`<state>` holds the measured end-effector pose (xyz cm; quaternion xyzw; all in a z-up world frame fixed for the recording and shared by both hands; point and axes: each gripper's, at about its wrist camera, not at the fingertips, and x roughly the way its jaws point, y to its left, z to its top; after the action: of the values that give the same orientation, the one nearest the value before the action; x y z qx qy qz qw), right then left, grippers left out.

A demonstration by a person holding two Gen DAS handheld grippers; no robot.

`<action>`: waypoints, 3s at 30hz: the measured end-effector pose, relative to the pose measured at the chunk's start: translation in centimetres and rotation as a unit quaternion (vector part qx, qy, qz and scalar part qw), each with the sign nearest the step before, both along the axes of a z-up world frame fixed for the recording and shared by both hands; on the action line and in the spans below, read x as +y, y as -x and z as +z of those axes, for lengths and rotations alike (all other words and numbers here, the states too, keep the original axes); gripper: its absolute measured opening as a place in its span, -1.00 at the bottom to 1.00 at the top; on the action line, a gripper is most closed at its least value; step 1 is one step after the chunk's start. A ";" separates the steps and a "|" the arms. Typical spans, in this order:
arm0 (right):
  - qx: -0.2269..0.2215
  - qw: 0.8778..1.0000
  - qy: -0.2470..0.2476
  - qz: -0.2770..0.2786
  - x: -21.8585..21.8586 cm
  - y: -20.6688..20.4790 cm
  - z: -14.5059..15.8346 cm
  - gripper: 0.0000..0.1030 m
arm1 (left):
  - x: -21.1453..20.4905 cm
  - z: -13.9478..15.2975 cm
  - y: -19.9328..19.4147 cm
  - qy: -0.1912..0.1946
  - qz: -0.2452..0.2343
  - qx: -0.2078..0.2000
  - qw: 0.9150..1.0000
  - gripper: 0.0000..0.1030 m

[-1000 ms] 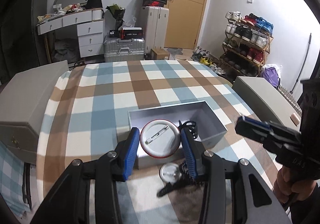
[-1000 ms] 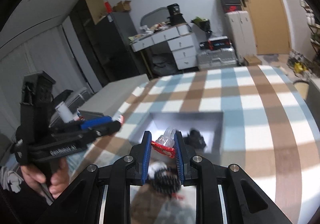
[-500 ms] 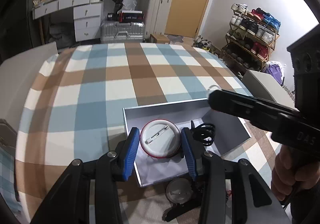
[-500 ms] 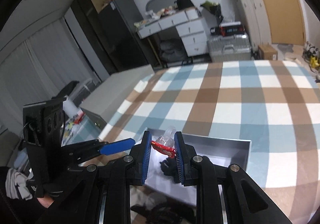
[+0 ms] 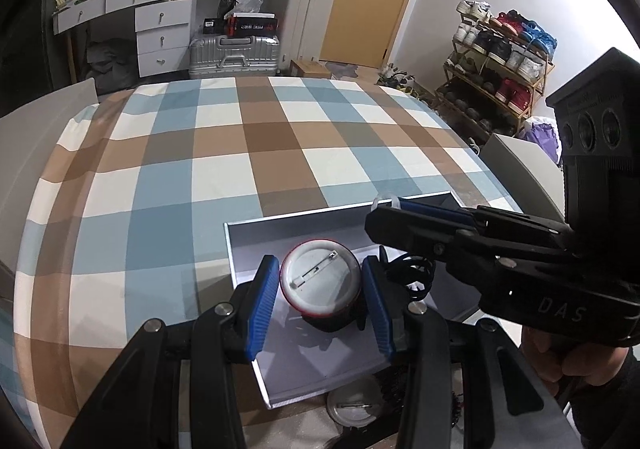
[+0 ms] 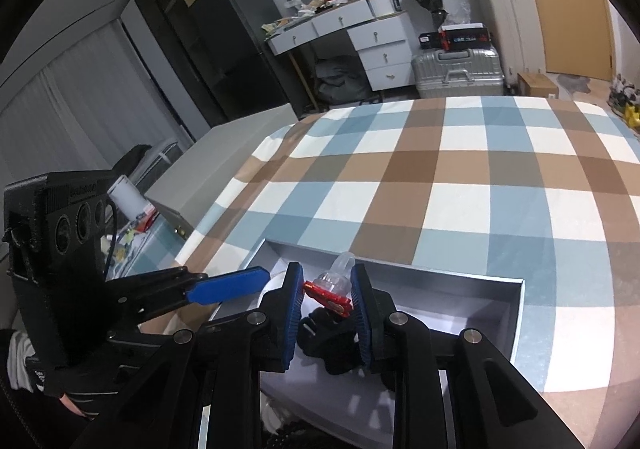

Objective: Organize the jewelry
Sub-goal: 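Carry the badge and vial into the silver box and open both grippers, then withdraw both grippers from the box back over the remaining items, then grasp another red-capped clear vial with the right gripper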

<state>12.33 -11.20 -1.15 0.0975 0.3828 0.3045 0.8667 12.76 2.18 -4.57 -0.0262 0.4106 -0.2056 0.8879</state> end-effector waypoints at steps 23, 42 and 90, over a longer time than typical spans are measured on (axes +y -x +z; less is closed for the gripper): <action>-0.046 0.995 -0.026 -0.089 -6.7 7.0 5.2 0.34 | 1.1 3.5 3.0 0.031 0.036 -0.025 0.999 0.16; -0.125 0.985 0.010 -0.114 -7.7 15.4 5.5 0.63 | 0.6 4.0 8.9 -0.007 0.096 -0.098 0.990 0.69; -0.015 0.994 0.094 -0.054 -2.8 16.4 -4.9 -0.66 | 5.5 -2.5 12.8 0.011 0.164 -0.014 0.986 0.71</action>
<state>-4.08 -14.02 -6.09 0.0315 0.3905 0.2210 0.8931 -0.04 7.72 -7.07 -0.1002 0.3858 -0.0623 0.9150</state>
